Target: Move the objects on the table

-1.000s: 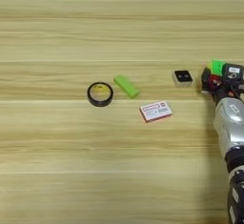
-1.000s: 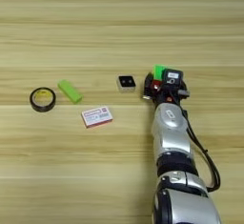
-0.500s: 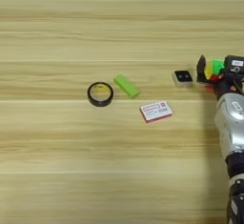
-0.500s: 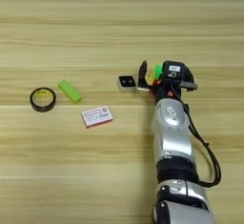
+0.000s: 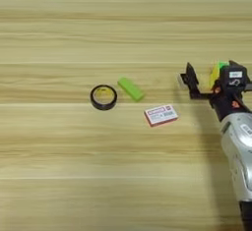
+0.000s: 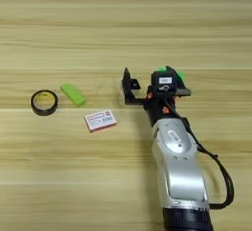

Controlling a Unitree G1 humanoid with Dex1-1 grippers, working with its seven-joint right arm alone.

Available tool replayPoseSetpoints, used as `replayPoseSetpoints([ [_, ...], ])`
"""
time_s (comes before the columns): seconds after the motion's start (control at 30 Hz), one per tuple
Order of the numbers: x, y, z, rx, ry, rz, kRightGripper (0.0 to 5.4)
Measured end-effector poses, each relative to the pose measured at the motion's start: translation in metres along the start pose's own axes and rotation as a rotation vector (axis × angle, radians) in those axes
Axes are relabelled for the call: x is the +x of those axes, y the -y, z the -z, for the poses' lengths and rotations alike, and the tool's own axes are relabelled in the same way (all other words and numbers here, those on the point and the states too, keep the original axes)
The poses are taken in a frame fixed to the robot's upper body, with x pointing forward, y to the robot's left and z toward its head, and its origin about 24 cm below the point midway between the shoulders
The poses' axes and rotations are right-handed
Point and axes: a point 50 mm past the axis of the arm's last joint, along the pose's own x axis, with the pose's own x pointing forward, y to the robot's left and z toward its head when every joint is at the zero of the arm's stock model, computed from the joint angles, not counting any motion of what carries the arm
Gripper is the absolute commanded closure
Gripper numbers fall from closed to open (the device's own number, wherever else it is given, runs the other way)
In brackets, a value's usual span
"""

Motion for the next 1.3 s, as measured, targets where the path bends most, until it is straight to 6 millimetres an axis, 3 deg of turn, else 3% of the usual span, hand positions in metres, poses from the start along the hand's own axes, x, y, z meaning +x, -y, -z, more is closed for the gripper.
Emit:
replayPoseSetpoints([
  [0.4, -0.031, -0.027, 0.010, 0.006, -0.144, -0.209, 0.04],
  [0.77, -0.042, -0.029, 0.024, -0.077, -0.263, -0.262, 0.04],
  [1.3, -0.055, -0.033, 0.026, -0.126, -0.366, -0.373, 0.04],
])
